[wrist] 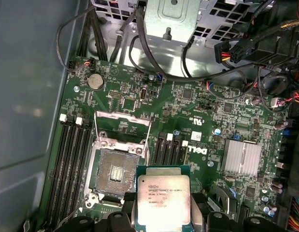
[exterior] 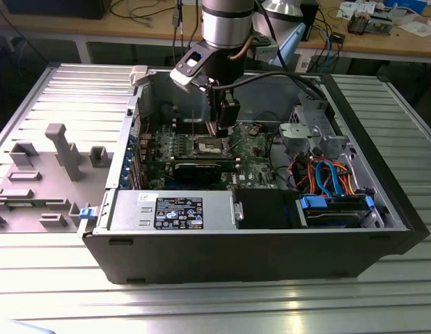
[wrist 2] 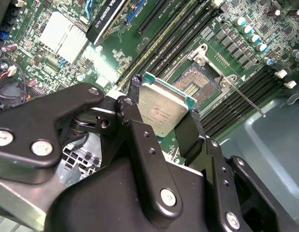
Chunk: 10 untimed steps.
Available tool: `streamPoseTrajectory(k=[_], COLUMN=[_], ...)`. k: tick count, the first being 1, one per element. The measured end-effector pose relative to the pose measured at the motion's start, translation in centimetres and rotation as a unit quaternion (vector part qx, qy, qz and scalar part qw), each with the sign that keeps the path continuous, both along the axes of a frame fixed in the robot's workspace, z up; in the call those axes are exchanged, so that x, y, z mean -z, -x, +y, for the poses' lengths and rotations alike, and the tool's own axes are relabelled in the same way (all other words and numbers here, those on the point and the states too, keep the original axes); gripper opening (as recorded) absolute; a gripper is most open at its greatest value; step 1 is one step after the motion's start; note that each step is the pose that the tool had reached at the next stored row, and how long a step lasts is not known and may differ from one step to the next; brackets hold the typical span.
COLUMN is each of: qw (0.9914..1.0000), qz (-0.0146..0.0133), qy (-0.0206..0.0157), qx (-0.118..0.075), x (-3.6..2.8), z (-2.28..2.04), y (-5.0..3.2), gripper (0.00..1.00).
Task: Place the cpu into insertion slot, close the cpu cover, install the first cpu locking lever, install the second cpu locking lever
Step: 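Place the cpu into insertion slot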
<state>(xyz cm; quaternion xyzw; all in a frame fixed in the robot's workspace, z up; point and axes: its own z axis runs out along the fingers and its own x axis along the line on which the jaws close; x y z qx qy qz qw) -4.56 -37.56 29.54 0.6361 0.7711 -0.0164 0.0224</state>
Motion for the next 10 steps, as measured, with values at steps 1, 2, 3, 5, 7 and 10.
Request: streamPoseTrajectory(k=[1, 2, 3, 5, 7, 10], qw=[1.00000, 1.00000, 0.99999, 0.99999, 0.99998, 0.99996], qz=[0.0000, 0.0000, 0.0000, 0.0000, 0.0000, 0.0000], qy=[0.0001, 0.0002, 0.0002, 0.0003, 0.0004, 0.0005], qx=[0.001, 0.003, 0.004, 0.005, 0.007, 0.009], x=[0.00, 0.00, 0.01, 0.01, 0.01, 0.01], z=[0.00, 0.00, 0.00, 0.00, 0.00, 0.00], y=[0.00, 0.00, 0.00, 0.00, 0.00, 0.00], gripper=[0.54, 0.54, 0.54, 0.54, 0.54, 0.54])
